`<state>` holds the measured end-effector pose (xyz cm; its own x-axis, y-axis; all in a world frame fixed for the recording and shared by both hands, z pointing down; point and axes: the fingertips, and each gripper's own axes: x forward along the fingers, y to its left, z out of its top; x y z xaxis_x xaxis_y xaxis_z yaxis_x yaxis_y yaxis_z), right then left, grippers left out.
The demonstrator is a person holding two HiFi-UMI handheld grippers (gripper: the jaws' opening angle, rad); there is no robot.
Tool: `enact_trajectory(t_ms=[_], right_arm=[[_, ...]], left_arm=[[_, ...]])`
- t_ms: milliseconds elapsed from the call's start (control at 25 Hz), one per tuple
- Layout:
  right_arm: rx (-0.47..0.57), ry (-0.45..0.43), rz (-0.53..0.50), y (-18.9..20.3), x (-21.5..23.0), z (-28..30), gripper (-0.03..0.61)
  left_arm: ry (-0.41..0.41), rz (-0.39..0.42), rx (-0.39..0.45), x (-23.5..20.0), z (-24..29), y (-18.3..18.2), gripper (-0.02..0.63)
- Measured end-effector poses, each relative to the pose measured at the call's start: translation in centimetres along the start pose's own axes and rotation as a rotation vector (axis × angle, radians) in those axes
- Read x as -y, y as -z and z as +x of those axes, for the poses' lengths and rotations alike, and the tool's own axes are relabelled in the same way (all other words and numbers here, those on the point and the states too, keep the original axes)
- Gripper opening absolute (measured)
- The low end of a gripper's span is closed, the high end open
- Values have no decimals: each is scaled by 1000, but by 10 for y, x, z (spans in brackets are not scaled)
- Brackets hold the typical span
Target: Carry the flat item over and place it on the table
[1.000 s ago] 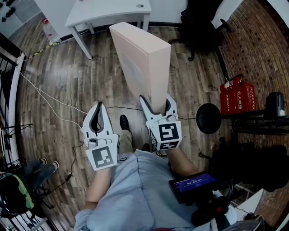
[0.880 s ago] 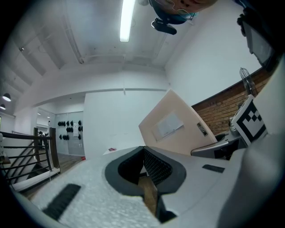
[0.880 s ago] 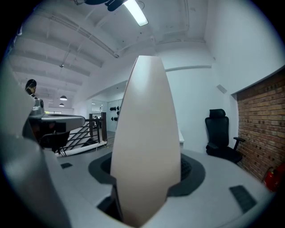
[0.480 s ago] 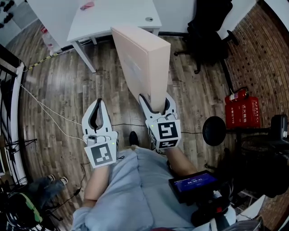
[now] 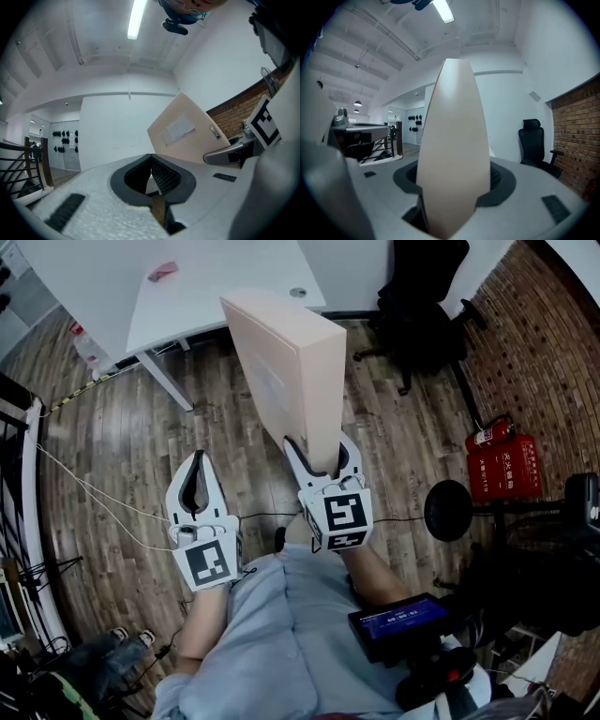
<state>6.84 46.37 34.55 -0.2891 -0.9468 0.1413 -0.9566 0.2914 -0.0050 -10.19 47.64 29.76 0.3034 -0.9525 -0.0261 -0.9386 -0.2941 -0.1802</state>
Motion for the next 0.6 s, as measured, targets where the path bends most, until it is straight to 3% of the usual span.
enact_trajectory(t_ms=[280,600], right_arm=[[-19,12,6,8,23,32,275],[-55,-7,27,12,67,122,273]], left_arm=[[6,14,-9,0,41,12,9],[-10,28,-62,-15,134,36,9]])
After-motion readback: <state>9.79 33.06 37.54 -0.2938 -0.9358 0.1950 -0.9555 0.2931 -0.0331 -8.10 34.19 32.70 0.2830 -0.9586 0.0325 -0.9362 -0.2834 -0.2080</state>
